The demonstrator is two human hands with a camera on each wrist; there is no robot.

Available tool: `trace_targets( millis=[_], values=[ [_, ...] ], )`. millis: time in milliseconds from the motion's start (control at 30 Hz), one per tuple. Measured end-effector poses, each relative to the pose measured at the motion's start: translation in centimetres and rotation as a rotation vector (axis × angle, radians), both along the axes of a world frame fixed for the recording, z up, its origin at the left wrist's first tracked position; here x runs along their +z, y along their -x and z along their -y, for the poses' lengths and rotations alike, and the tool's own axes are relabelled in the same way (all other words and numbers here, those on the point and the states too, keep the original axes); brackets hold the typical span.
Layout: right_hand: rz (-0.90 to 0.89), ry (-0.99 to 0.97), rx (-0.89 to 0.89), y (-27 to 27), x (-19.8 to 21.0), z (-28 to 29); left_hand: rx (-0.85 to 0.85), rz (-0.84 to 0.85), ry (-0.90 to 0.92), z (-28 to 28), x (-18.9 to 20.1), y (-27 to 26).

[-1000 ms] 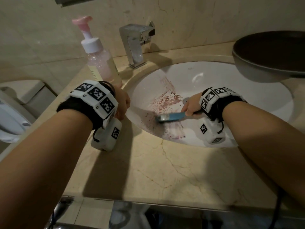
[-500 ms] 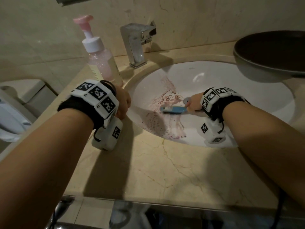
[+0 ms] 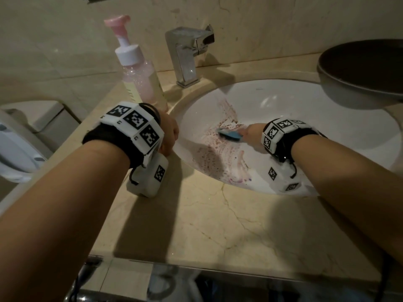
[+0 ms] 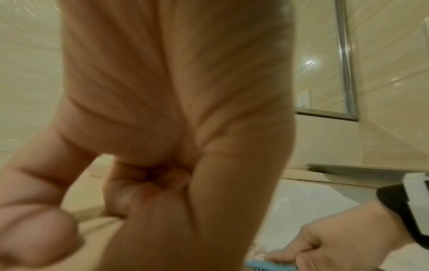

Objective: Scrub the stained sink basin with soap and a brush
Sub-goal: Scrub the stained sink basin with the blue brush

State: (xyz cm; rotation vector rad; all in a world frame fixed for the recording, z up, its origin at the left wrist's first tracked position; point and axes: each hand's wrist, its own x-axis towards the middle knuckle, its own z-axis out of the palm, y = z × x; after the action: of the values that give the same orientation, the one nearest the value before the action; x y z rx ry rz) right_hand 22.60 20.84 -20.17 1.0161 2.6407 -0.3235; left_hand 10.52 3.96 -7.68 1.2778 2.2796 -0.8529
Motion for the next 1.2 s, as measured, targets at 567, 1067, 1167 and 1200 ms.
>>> trace_targets(
  millis=[567, 1067, 1167, 1200],
  values=[
    [-0.03, -0.12, 0.042, -0.5, -0.9, -1.8, 0.004, 0.026, -0.035, 0.3, 0.0, -0.1],
    [0.24, -0.776, 0.246, 0.9, 2.5, -4.7, 0.037, 0.052, -0.073, 0.3, -0.1, -0.1],
    [0.229, -0.652, 0.238, 1.5, 2.4, -5.6, 0.033, 0.042, -0.067, 0.2, 0.0, -0.2],
    [0.234, -0.58, 0.186, 1.4, 2.0, -6.1, 0.032, 0.04, -0.067, 0.2, 0.0, -0.2]
  ],
)
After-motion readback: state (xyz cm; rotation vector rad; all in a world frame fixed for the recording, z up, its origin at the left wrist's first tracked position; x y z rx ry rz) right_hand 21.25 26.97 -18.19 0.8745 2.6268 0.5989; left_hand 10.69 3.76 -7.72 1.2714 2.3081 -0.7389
